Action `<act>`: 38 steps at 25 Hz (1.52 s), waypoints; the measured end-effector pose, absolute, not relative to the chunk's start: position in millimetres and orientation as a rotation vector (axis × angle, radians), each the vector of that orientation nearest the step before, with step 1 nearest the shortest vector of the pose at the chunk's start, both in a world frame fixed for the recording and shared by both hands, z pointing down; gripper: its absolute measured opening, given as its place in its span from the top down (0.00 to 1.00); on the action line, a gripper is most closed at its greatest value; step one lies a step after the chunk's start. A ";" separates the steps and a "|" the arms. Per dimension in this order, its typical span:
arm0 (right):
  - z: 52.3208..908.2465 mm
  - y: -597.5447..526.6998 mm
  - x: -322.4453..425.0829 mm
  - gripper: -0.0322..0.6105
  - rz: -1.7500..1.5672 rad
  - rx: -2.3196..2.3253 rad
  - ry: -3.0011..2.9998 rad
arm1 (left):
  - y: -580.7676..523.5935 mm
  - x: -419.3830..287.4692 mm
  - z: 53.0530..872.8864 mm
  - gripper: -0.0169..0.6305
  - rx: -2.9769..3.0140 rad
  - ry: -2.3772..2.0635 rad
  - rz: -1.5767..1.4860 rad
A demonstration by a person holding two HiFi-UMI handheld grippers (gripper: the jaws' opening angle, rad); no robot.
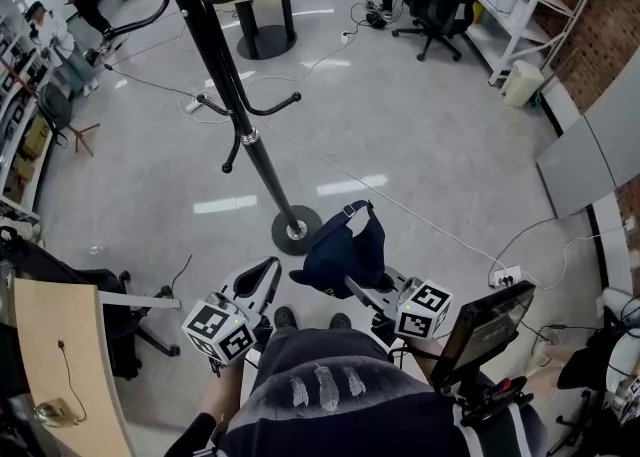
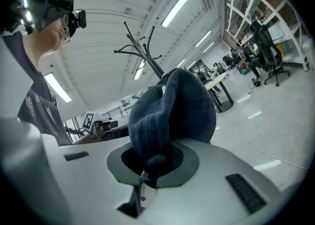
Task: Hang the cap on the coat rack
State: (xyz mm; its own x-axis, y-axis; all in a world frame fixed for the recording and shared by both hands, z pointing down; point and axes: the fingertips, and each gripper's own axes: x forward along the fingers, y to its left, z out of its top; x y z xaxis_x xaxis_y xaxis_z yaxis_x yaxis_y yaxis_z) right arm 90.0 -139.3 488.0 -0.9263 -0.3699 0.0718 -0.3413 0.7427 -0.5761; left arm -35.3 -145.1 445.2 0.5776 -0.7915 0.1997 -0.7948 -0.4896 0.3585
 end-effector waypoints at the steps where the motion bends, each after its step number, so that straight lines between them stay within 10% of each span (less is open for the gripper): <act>1: 488.2 -138.2 90.1 0.93 -0.935 -0.589 2.890 | -144.0 -35.4 446.3 0.96 2.400 -1.280 0.008; 38: 433.7 -186.2 50.9 0.93 -0.601 -0.774 2.933 | -172.7 -100.6 431.5 0.96 2.435 -1.224 -0.055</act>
State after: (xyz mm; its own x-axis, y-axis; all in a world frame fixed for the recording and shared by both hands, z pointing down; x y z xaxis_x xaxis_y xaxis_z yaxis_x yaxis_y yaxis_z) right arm 50.9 -186.2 433.7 -0.8736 -0.4840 0.0504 -0.4648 0.7994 -0.3807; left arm -100.6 -172.7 431.5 0.6133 -0.7760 0.1471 -0.7599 -0.5289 0.3780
